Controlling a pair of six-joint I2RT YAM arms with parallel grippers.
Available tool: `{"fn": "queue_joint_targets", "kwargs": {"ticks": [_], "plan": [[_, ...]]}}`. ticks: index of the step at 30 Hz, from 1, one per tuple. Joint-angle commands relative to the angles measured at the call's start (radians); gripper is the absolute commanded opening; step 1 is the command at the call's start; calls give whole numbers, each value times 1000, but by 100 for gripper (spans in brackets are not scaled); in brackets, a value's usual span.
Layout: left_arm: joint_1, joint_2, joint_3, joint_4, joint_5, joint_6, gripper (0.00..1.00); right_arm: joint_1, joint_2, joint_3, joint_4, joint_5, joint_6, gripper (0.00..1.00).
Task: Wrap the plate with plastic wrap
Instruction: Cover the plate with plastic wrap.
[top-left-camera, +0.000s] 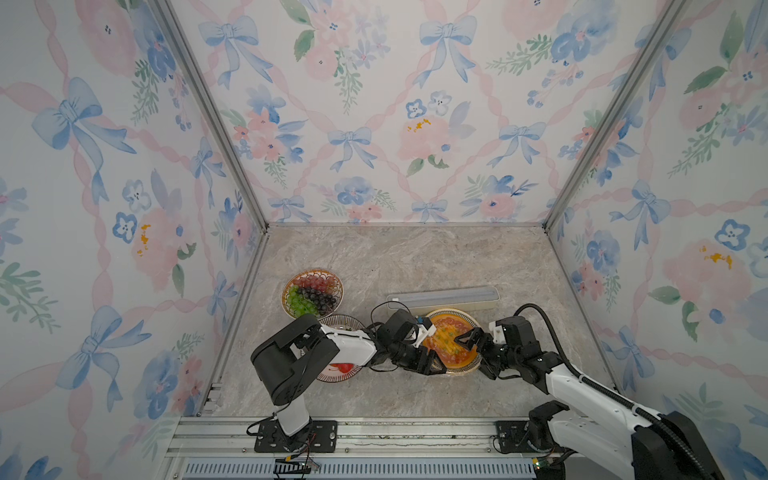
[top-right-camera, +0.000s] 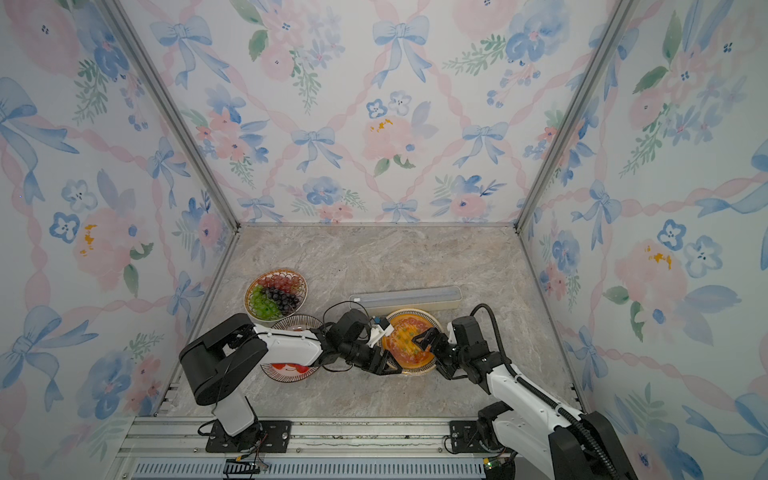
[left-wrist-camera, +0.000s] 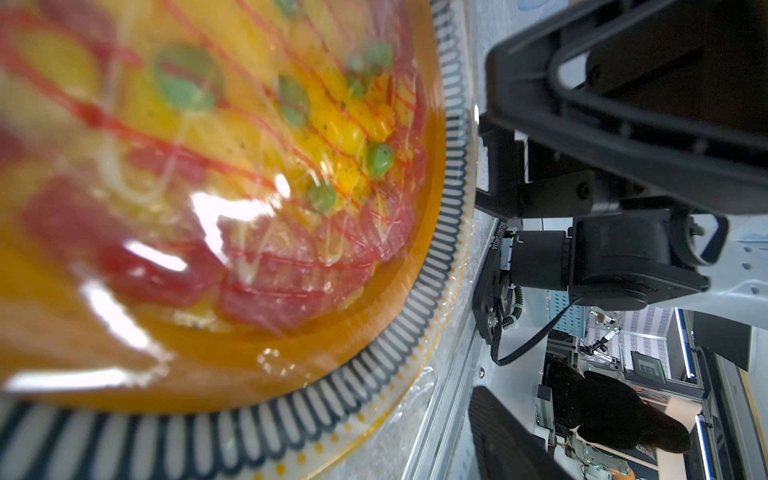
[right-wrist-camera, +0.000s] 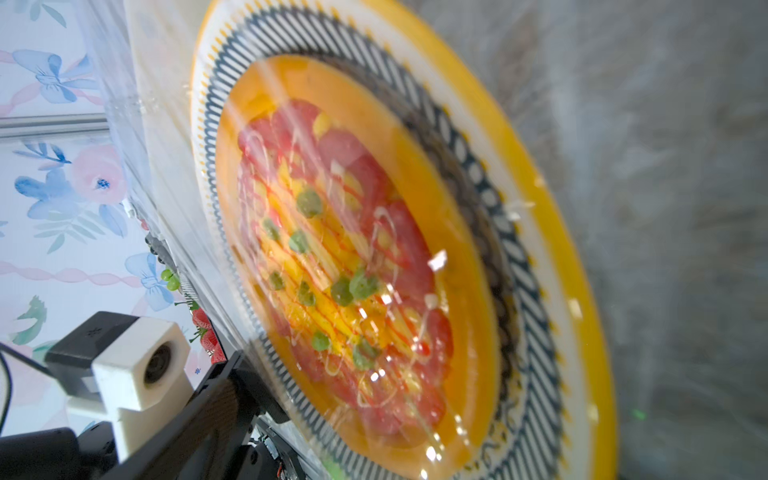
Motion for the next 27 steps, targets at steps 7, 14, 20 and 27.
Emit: {"fn": "queue_joint_targets", "kwargs": {"ticks": [7,14,20,27], "plan": [[34,-66,-55,65,-50,-30,73,-110,-139,64,-369,26,-143,97],[55,-128,-97,6,-83,-37,73,-79,-203,74,-529,52,-153,97],[55,-157,-129,-70,-127,-45,73,72,-183,34,-369,83,-19,97],[47,-143,-121,-89,-119,-41,73,118,-31,52,-130,113,3,97]]}}
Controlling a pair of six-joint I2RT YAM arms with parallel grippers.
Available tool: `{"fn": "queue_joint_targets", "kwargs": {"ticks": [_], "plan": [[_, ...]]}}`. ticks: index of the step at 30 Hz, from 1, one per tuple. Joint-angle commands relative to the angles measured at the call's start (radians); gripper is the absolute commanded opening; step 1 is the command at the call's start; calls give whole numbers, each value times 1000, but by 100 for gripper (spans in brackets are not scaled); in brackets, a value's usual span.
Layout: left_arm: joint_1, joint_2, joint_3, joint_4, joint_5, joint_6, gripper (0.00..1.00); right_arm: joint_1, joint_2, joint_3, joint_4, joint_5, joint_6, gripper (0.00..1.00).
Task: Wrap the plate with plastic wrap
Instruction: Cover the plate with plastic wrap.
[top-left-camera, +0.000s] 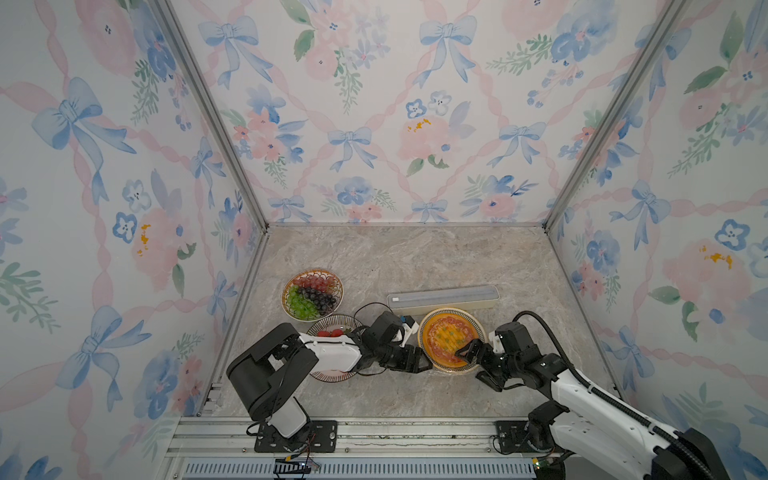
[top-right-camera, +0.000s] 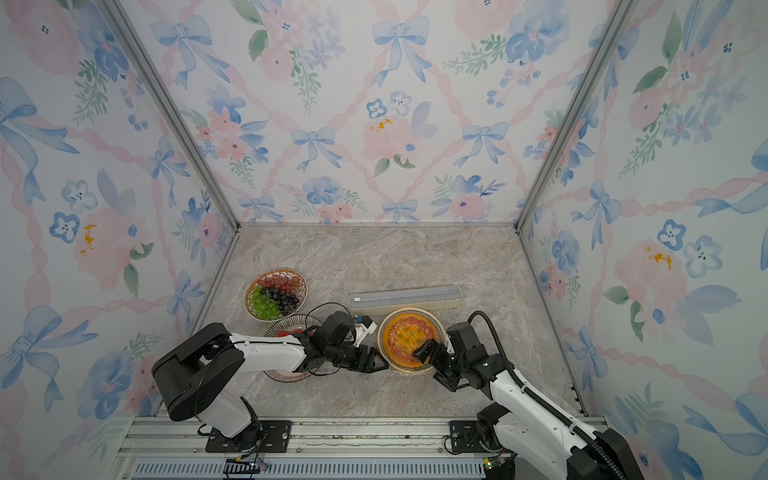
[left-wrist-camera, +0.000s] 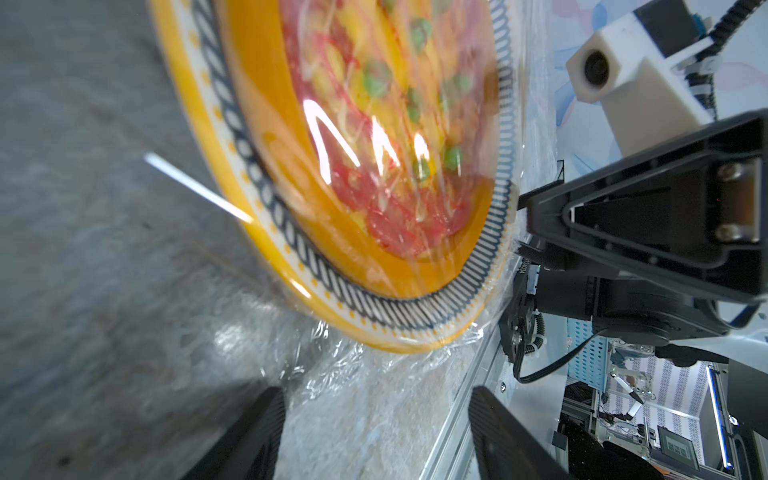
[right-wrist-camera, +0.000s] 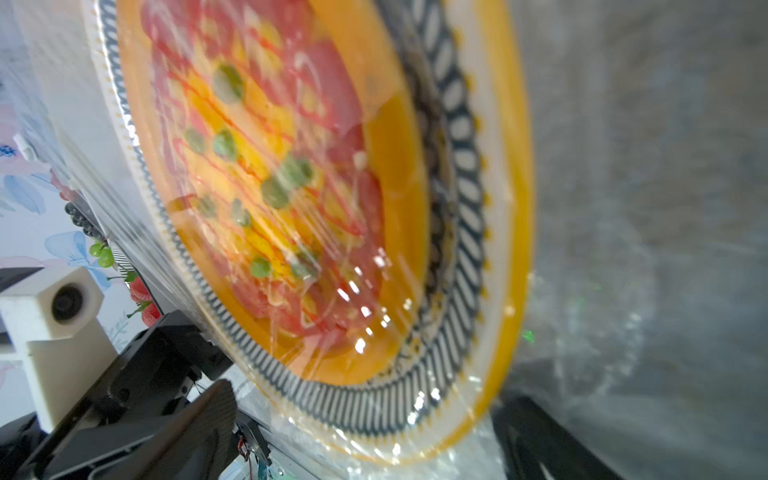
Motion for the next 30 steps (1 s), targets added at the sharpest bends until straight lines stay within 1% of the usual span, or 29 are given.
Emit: {"fn": "queue_joint_targets", "kwargs": {"ticks": [1,5,7,10,13,17,23,26,28,30], "plan": [[-11,15,9,-44,3,2,73,2,65,17,135,34,18,97],[-32,48,43,-43,26,5,71,-5,137,41,212,11,18,97],[-47,58,59,-44,33,3,71,-10,146,38,252,1,41,97],[-73,78,84,-38,55,-6,70,-31,122,22,292,-4,81,97],[-90,99,123,-20,67,-18,70,-67,78,20,237,-11,76,97],[-91,117,138,1,42,-22,70,-141,11,33,45,-11,-2,97],[-93,175,186,41,42,-35,70,-278,-71,70,-203,-22,-159,97],[-88,179,187,45,26,-38,70,-348,-62,93,-225,-45,-230,97],[-82,174,178,45,11,-38,70,-378,-30,102,-176,-76,-265,97],[-73,165,169,45,-8,-38,70,-387,24,126,-139,-84,-304,97]]}}
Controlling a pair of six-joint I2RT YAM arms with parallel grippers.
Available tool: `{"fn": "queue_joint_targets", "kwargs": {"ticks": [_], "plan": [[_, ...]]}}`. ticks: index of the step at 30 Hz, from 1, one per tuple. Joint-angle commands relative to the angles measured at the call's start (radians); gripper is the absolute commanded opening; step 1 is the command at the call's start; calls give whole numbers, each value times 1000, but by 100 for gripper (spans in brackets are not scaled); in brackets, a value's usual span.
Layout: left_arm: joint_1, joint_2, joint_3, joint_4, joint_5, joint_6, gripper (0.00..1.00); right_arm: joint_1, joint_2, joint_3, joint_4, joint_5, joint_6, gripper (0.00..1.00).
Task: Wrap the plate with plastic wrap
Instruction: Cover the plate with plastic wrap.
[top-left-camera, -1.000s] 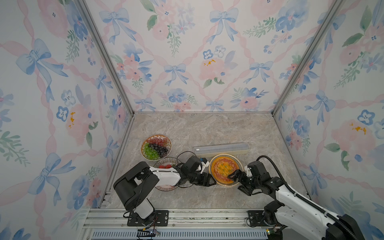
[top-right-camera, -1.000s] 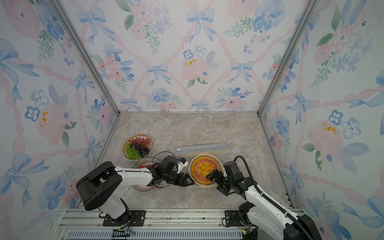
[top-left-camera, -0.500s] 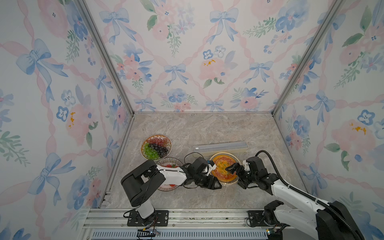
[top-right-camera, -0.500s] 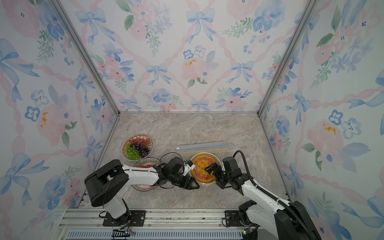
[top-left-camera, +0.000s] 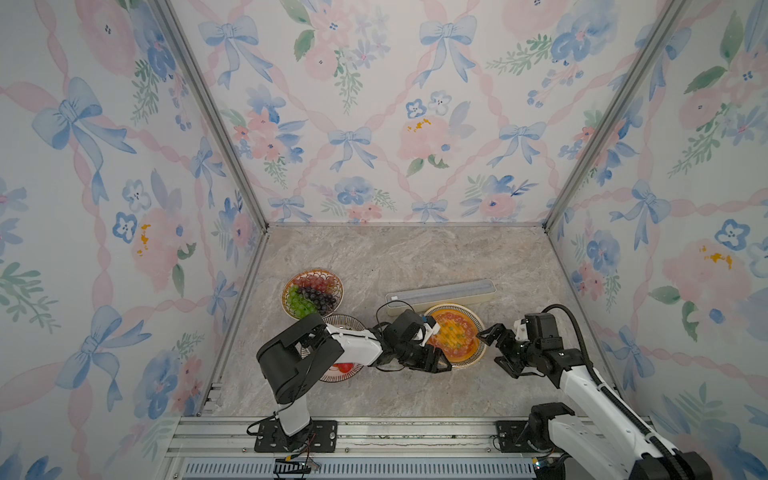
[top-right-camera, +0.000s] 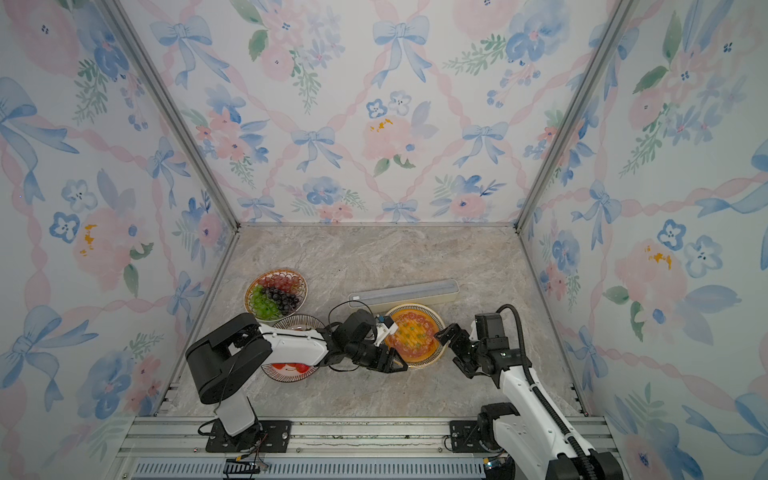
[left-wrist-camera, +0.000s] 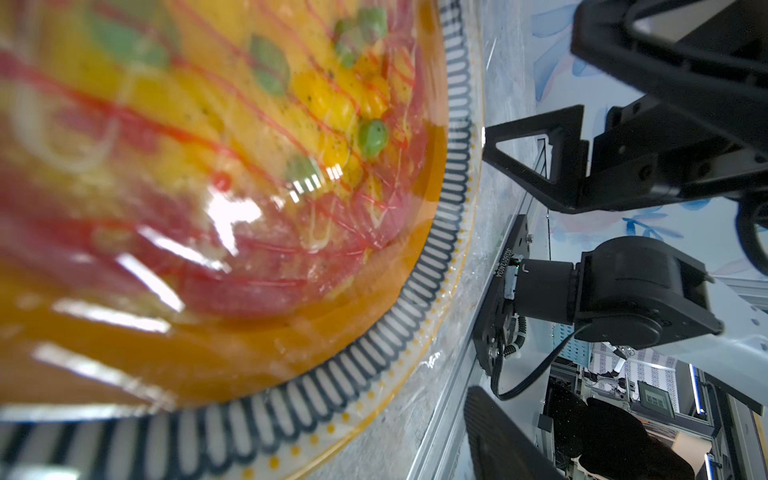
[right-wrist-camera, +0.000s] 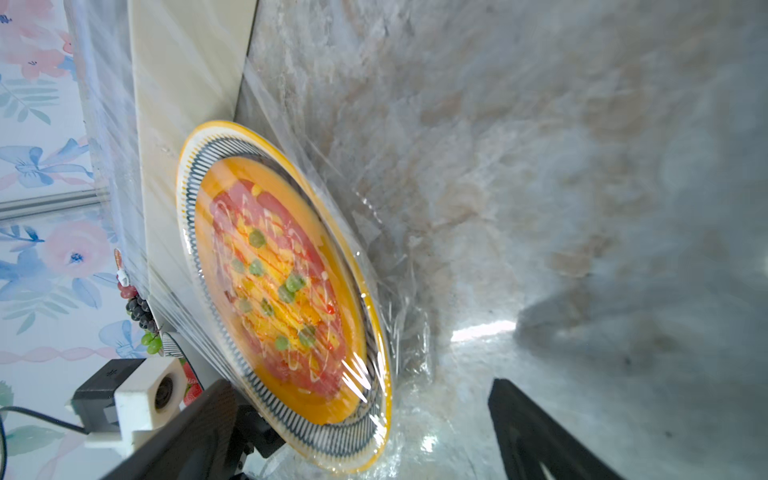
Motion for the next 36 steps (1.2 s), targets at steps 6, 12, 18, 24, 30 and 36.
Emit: {"fn": "queue_joint_targets", "kwargs": {"ticks": [6,12,18,24,30,36], "plan": [[60,-44,-46,19,-48,-4,72,1,234,104,139,-63,-140,97],[110,-84,-74,19,-49,7,72,126,396,173,251,-61,-105,97],[130,-84,-54,19,-43,18,71,191,450,193,308,-54,-53,97],[148,-97,-49,-6,-92,34,71,85,346,177,113,-14,-139,97],[191,-120,-31,-79,-122,90,71,21,247,250,-72,15,-268,97],[196,-65,41,-99,-114,119,71,107,331,328,-54,52,-265,97]]}}
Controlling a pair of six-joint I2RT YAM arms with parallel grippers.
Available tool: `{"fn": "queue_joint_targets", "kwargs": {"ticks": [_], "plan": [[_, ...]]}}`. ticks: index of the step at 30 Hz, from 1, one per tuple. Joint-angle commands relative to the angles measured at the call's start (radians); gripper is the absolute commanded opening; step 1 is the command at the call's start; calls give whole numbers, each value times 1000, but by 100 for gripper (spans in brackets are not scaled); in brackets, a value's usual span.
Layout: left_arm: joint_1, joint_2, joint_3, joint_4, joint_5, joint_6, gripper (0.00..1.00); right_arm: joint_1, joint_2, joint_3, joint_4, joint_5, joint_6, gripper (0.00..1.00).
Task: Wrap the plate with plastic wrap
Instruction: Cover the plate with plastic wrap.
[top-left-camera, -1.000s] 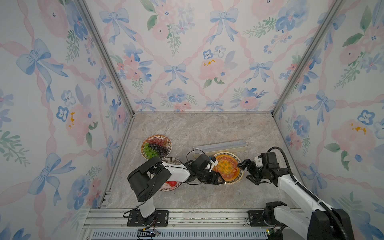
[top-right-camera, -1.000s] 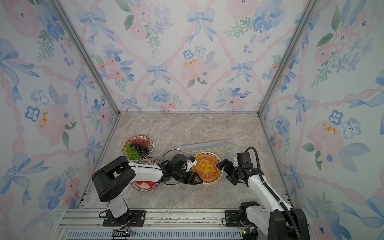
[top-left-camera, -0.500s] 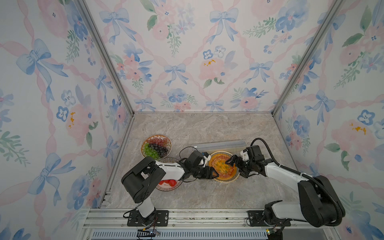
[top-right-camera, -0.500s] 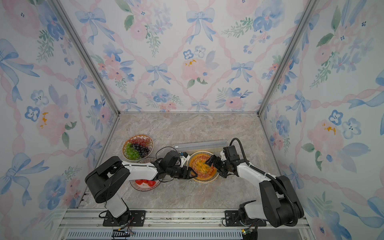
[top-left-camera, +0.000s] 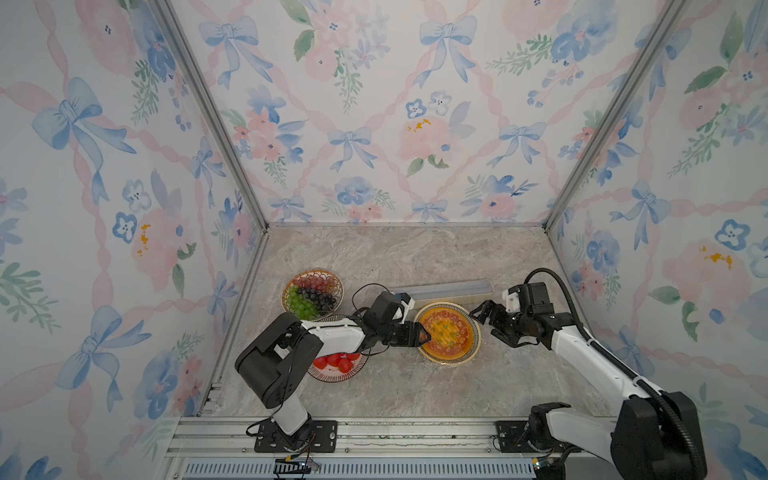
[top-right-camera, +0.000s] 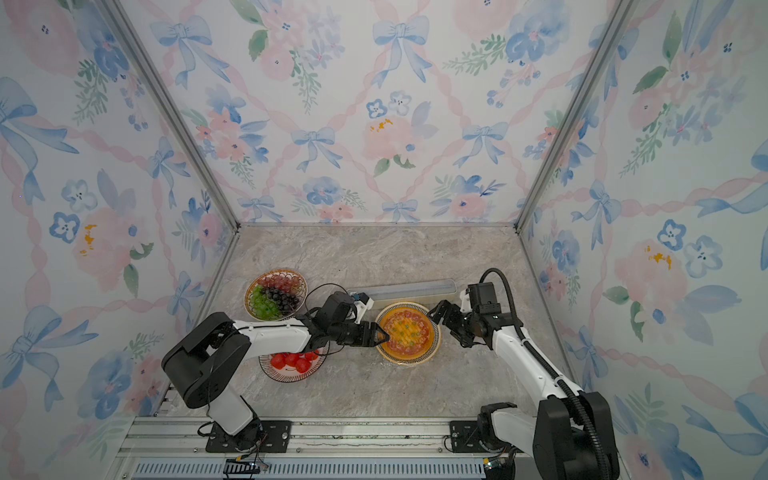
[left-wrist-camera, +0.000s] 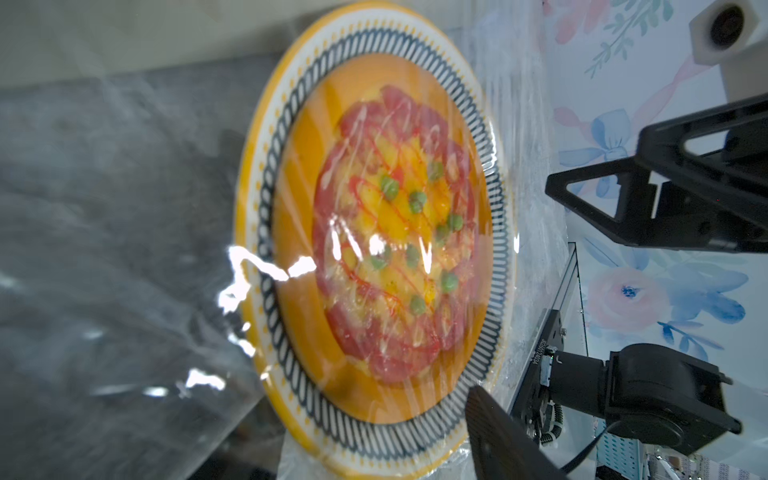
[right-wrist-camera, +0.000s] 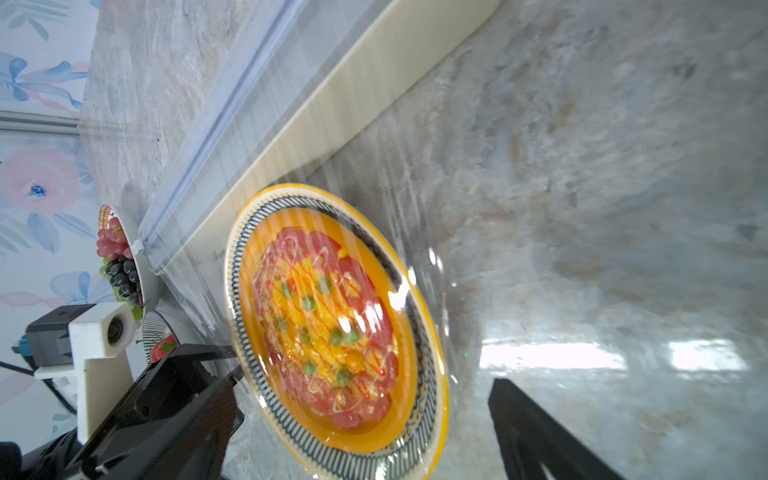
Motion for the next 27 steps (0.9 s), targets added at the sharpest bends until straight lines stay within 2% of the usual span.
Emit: {"fn": "queue_joint_targets", "kwargs": {"ticks": [1,8,12,16,20,23,27], "plan": [[4,36,50,-18,0,45,70,53,67,46,-34,41,-23,97],[-7,57,77,-20,22,56,69,102,143,59,-2,75,0,97],[8,11,67,-68,-28,85,69,88,74,92,-91,152,-45,97],[62,-75,46,-165,-64,137,69,97,16,178,-181,227,-158,99],[130,-167,52,-245,-87,188,67,241,83,329,-248,390,-235,99],[211,-204,80,-292,-102,231,62,364,190,436,-213,512,-279,99],[331,-184,127,-312,-104,282,39,489,377,593,-121,585,-327,97]]}}
